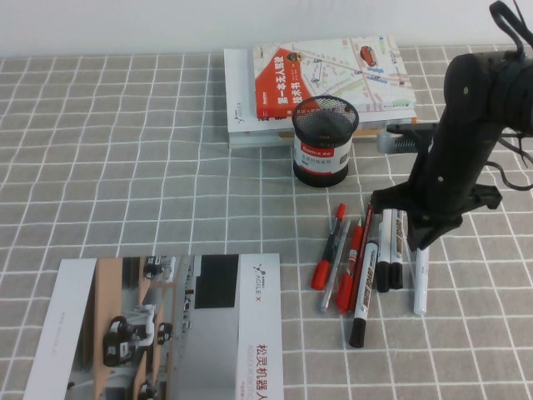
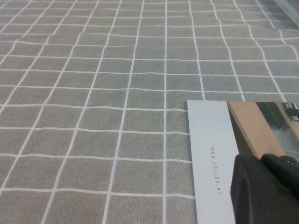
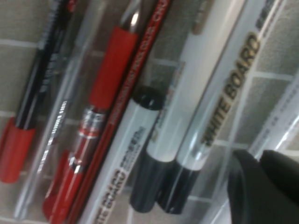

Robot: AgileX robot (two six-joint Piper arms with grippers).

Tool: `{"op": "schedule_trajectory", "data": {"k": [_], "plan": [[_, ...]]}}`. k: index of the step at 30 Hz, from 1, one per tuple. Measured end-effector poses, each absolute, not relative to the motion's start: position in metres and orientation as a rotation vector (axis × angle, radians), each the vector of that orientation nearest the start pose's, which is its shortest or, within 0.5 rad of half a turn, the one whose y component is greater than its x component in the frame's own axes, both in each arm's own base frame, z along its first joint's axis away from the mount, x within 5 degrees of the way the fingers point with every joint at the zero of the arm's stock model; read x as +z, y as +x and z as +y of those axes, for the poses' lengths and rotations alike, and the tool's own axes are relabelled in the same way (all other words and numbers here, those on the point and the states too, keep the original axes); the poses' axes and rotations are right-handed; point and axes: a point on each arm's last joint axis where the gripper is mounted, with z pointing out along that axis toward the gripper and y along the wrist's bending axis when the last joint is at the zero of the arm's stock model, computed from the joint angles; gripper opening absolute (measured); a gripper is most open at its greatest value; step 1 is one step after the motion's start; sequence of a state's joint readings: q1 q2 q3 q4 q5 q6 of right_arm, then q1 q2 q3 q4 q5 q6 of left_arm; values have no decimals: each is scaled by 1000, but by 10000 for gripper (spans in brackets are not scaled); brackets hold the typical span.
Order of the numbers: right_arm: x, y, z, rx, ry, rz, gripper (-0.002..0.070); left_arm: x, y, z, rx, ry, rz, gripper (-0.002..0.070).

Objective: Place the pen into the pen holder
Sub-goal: Pick up the pen on the table

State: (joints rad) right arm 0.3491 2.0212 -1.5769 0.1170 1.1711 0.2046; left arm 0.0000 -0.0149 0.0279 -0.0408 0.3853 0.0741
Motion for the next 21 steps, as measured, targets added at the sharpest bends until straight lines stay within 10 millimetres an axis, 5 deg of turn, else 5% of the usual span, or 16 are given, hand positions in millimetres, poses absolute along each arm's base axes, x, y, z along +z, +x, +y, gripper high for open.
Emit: {"op": "schedule_trajectory", "data": {"k": [3, 9, 13, 21], "plan": [[202, 378, 145, 138, -168, 3116, 76, 170, 52, -1, 10, 45, 1881, -3], [199, 382, 141, 62, -46, 3089, 356, 170, 52, -1, 10, 45, 1881, -3], [194, 385, 141, 53, -1, 3082, 369, 170, 52, -1, 10, 45, 1881, -3], [171, 390, 143, 32, 45, 3119, 244, 170, 52, -1, 10, 45, 1881, -3]]}}
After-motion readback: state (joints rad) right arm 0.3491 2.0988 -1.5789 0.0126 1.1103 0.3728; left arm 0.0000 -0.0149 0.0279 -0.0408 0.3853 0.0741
